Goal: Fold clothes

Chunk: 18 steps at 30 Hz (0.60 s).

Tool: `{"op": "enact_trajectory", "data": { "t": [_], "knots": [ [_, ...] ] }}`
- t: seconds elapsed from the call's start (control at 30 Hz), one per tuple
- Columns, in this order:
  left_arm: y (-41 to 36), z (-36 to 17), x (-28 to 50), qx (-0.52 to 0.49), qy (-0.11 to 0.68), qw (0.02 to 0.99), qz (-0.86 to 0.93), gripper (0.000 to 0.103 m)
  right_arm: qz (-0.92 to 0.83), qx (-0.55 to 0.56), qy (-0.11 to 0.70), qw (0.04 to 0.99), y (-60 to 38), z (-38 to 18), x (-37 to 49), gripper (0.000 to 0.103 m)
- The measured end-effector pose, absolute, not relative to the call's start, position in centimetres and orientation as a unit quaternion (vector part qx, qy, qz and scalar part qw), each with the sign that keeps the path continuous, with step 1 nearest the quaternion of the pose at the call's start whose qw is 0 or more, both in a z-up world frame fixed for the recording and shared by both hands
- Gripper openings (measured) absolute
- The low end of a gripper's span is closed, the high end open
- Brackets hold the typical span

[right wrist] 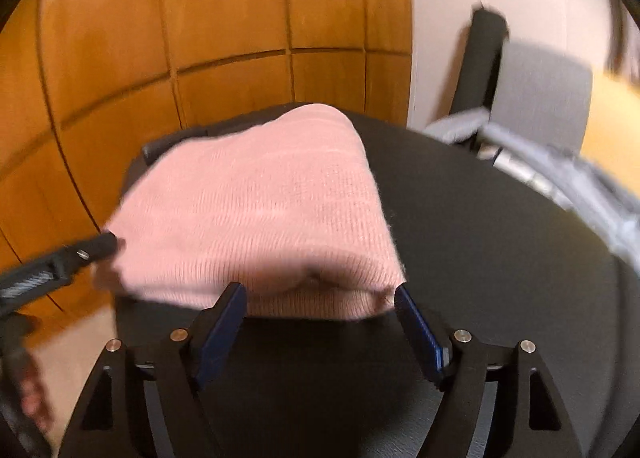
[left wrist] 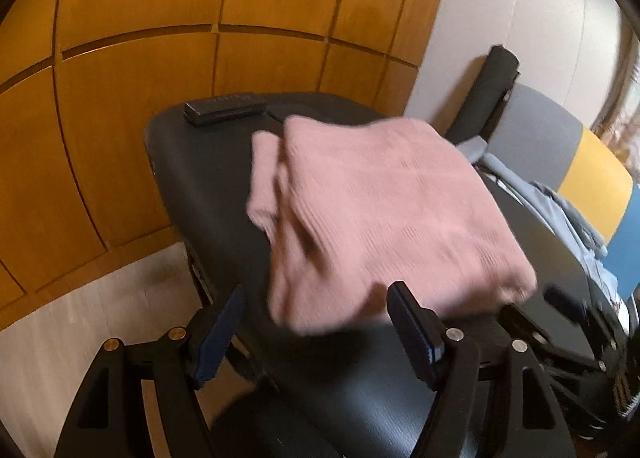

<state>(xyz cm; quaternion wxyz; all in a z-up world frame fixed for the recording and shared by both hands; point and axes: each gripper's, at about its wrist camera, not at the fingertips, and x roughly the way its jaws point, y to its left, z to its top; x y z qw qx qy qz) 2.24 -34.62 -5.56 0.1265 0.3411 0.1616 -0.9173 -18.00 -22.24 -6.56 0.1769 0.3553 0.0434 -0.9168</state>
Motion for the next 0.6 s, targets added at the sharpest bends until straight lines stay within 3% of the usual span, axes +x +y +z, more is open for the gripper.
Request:
{"op": "enact_trajectory", "data": {
  "t": [0.33,0.43,0.6],
  "knots": [
    [-30.2,-6.8,1.8,0.362,0.138,0.109,-0.916,0.076,-0.913,0.345,0.152,0.156,-25.2,-8.5,-15.3,0.079],
    [-29.1,-7.1,1.6,0.365,0.112,0.111,-0.917,0.076,-0.911,0.358,0.139,0.153,-24.5,-8.8,-15.2,0.079],
    [-29.2,-8.1,1.2,0.377,0.144,0.127,-0.906,0.076,-0.906,0.379,0.116,0.149,-23.3,-9.3,-15.0,0.083]
  ]
}}
